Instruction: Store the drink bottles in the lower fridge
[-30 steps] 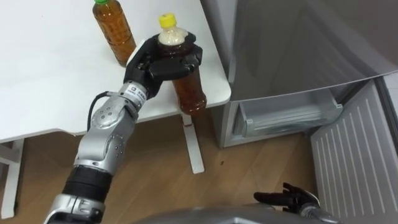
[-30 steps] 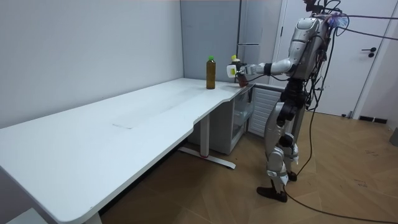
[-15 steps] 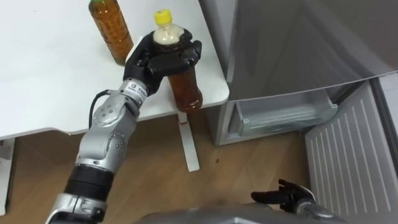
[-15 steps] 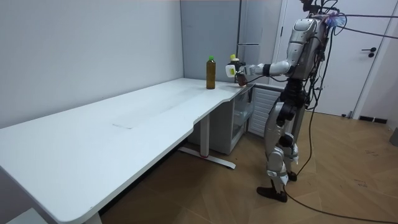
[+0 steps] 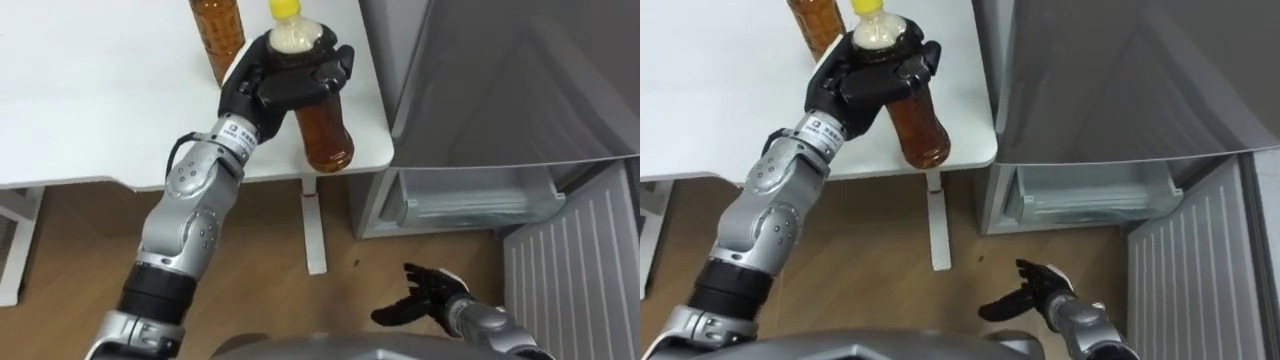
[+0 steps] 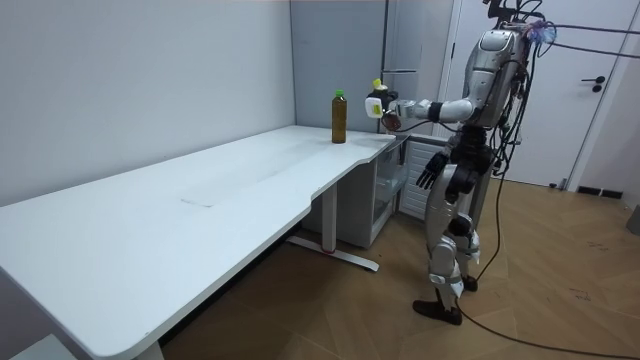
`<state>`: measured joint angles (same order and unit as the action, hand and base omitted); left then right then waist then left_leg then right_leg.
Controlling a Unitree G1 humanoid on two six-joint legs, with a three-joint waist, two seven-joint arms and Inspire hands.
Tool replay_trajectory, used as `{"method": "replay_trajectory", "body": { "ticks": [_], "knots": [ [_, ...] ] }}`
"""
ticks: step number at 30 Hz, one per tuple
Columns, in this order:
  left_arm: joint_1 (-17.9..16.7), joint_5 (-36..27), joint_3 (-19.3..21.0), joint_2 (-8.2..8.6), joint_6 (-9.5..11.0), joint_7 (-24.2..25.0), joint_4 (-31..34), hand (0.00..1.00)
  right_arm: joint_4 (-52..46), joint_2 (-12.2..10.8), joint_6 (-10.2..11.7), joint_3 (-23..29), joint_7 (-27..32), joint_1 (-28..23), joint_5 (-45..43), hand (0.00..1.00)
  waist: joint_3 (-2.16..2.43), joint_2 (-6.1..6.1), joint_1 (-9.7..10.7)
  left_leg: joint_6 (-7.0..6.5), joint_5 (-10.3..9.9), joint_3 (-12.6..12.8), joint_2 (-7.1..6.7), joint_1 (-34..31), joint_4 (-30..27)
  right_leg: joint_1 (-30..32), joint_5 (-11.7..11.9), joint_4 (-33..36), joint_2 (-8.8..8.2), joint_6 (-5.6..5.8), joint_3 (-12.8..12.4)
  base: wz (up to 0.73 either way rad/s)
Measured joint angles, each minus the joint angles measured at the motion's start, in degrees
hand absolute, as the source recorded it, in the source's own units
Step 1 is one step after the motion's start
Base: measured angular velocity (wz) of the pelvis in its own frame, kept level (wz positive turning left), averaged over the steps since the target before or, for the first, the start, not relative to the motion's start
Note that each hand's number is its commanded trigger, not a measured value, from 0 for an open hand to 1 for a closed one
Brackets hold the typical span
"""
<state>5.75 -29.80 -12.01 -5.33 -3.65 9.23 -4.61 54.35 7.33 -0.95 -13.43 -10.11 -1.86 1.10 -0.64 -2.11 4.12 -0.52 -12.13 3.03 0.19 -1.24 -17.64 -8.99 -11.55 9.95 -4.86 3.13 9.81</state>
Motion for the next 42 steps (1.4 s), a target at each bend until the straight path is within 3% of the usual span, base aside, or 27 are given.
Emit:
{"method": "replay_trajectory", "body": {
  "ticks": [3, 6, 11, 17, 20, 23, 32, 36, 42],
  "knots": [
    [-1.0, -0.1, -1.2, -1.31, 0.0, 0.9, 0.5, 1.00, -9.6, 0.2, -0.9, -0.1, -1.9, -1.5, -0.1, 0.00, 0.05, 0.09, -0.6, -0.01, 0.0, -0.1, 0.11, -0.5, -1.0, -0.1, 0.0, 0.1, 0.09, 0.00, 0.3, 0.06],
    [-1.3, -1.2, -1.3, -1.52, 0.0, 3.5, 0.6, 1.00, -16.1, 0.3, -0.9, -0.5, -4.9, -1.7, 0.0, 0.00, 0.04, 0.12, -1.8, -0.04, -0.1, -0.1, 0.12, -0.4, -1.2, 0.2, 0.0, 0.7, 0.01, 0.00, 0.5, 0.05],
    [-2.0, -2.8, -1.4, -2.37, 0.4, 5.9, 0.6, 1.00, -21.5, 0.8, -0.9, -1.0, -10.2, -1.7, 0.9, 0.00, 0.03, 0.22, -3.2, -0.14, -0.1, -1.0, -0.06, -1.2, -1.5, 0.1, 0.0, 0.8, -0.03, 0.00, 1.3, 0.09],
    [-8.0, -7.6, -1.5, -3.52, 0.3, 8.0, 0.6, 1.00, -26.6, 2.8, -2.3, -1.8, -15.2, -2.7, 0.3, 0.00, 0.02, 0.47, -3.3, -0.14, -0.1, -1.1, -0.03, -1.2, -1.7, 0.0, 0.0, 0.9, 0.03, 0.02, 1.5, 0.02],
    [-10.3, -9.1, -2.5, -4.52, -0.8, 9.2, 0.3, 1.00, -29.5, 3.6, -2.9, -1.9, -17.4, -2.6, 0.1, 0.00, 0.01, 0.41, -3.1, -0.14, -0.1, -1.5, -0.11, -1.5, -1.9, 0.0, 0.0, 0.9, 0.00, 0.02, 1.9, 0.05],
    [-10.5, -10.8, -4.0, -5.06, -1.3, 10.2, -1.0, 1.00, -30.5, 4.0, -3.0, -1.9, -18.5, -2.5, 0.7, 0.00, -0.03, 0.35, -3.3, -0.18, 0.0, -1.9, -0.15, -2.2, -2.3, 0.1, 0.0, 0.9, 0.00, 0.03, 2.6, 0.11],
    [-10.6, -11.2, -5.6, -6.32, -2.8, 13.0, -1.6, 1.00, -33.5, 4.8, -6.7, -2.3, -20.6, -2.6, 1.5, 0.00, -0.08, 0.43, -4.2, -0.27, -0.1, -3.3, -0.37, -4.5, -3.8, 1.6, 0.0, 1.7, -0.05, 0.04, 4.4, 0.08],
    [-11.2, -11.5, -6.2, -7.33, -2.9, 14.2, -1.6, 1.00, -35.2, 5.9, -6.8, -3.3, -21.5, -2.7, 3.2, 0.00, -0.10, 0.40, -4.6, -0.29, -0.1, -3.5, -0.51, -4.1, -3.6, 1.2, -0.1, 1.7, -0.11, 0.13, 4.5, 0.03],
    [-12.1, -10.8, -5.8, -7.54, -2.9, 14.7, -2.9, 1.00, -36.9, 6.5, -8.4, -3.3, -24.4, -2.8, 3.2, 0.00, -0.11, 0.27, -4.5, -0.41, 0.0, -3.5, -0.56, -5.0, -3.6, 1.8, -0.1, 1.7, -0.11, 0.14, 4.3, 0.00]
  ]
}}
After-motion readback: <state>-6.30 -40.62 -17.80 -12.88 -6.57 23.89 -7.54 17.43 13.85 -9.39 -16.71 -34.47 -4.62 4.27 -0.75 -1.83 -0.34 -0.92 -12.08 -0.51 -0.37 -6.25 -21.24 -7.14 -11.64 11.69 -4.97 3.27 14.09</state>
